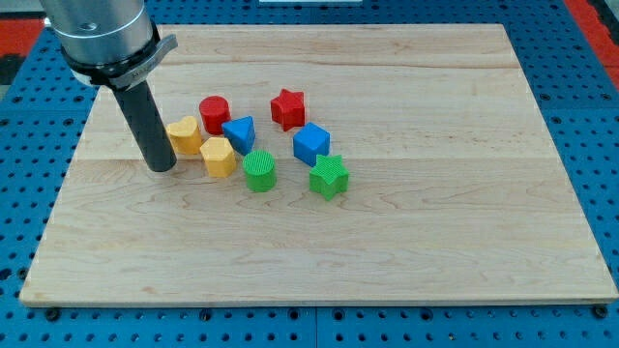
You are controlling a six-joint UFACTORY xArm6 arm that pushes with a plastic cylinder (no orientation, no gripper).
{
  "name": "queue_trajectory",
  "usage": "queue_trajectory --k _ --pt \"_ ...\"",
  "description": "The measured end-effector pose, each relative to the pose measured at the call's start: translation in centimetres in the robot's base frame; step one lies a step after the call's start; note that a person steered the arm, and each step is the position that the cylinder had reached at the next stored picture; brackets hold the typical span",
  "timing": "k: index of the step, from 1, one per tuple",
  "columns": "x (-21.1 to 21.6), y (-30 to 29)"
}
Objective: Slightly push the yellow hexagon into the blue triangle
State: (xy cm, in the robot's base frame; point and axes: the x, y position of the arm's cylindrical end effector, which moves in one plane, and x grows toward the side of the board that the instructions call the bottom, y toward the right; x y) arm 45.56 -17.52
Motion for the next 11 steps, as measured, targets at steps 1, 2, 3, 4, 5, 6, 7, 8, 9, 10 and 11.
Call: queue_trajectory --k 1,2,3,4,5,6,7,8,9,10,11 --pt "0.3 0.0" --pt "0.3 0.0" --pt "2.8 0.0" --pt "7.2 0.0" --pt "9.1 2.1" --pt "8.8 2.5" --pt "5.4 2.7" --pt "1.8 4.9" --pt "-0.1 6.6" --pt "0.1 6.5" --pt "0.1 6.2"
